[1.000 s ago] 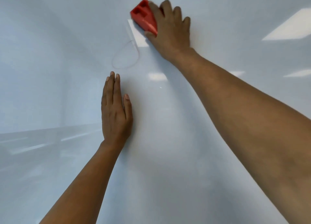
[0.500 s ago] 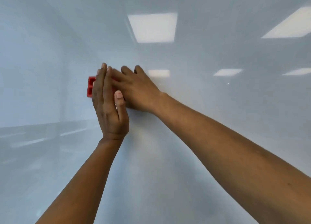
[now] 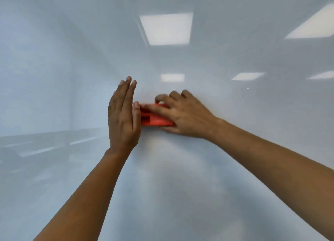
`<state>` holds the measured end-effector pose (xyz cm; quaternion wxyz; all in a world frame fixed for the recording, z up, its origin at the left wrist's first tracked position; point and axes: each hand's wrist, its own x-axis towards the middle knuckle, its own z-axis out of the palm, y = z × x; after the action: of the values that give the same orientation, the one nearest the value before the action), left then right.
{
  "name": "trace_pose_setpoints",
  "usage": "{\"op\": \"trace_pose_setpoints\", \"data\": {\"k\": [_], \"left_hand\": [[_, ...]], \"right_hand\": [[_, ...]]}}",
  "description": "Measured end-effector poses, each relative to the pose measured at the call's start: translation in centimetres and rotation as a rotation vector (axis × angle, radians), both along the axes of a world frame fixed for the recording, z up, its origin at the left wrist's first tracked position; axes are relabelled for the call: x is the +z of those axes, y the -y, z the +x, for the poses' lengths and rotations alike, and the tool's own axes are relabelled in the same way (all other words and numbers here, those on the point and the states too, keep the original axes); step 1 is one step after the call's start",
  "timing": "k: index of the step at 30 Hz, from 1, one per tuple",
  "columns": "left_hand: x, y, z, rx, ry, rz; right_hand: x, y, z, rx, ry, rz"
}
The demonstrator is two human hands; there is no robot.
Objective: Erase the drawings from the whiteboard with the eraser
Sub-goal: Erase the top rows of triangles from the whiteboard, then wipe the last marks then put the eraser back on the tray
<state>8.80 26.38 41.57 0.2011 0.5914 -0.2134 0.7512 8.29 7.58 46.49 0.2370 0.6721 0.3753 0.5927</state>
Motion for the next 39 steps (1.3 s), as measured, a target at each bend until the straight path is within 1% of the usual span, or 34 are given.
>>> {"op": "trace_pose_setpoints", "data": {"k": [4, 8, 10, 12, 14, 16, 19, 24, 29, 33, 36, 39], "left_hand": [[-1.1, -0.9, 1.1, 0.067, -0.083, 0.003], [-2.0, -1.6, 2.0, 0.049, -0.138, -0.037], [-2.1, -1.7, 2.2, 0.025, -0.144, -0.064], [-2.1, -1.8, 2.3, -0.002, -0.138, -0.071], [-2.0, -1.8, 2.2, -0.033, -0.127, -0.069], [-2.1, -1.9, 2.1, -0.056, -0.124, -0.068], [-2.2, -1.8, 1.9, -0.074, -0.108, -0.068], [-2.2, -1.5, 0.8, -0.123, -0.071, -0.087], [-2.2, -1.6, -0.8, -0.151, -0.041, -0.082], [-2.4, -1.4, -1.6, -0.134, -0.090, -0.116], [-3.1, -0.7, -1.7, -0.083, -0.147, -0.062], [-4.1, 0.5, -1.4, -0.032, -0.210, -0.032]], "right_hand": [[4.6, 1.3, -0.1, -0.003, -0.016, 0.264], [9.6, 1.5, 0.0, 0.016, 0.021, 0.573], [10.9, 0.5, 0.3, 0.018, 0.025, 0.702], [11.1, -0.9, 0.7, -0.024, 0.047, 0.765], [10.9, -1.7, 0.6, -0.044, 0.058, 0.778], [10.2, -2.2, 0.5, -0.045, 0.046, 0.749], [8.1, -3.5, 0.4, -0.046, 0.061, 0.641], [1.7, -6.7, 0.2, -0.035, 0.034, 0.387], [-5.1, -7.9, 0.3, 0.027, 0.089, 0.260], [-9.6, -7.3, 0.3, 0.132, 0.006, 0.167], [-13.3, -5.9, 0.2, 0.124, -0.029, 0.063], [-16.2, -4.1, 0.1, 0.071, -0.107, -0.035]]}}
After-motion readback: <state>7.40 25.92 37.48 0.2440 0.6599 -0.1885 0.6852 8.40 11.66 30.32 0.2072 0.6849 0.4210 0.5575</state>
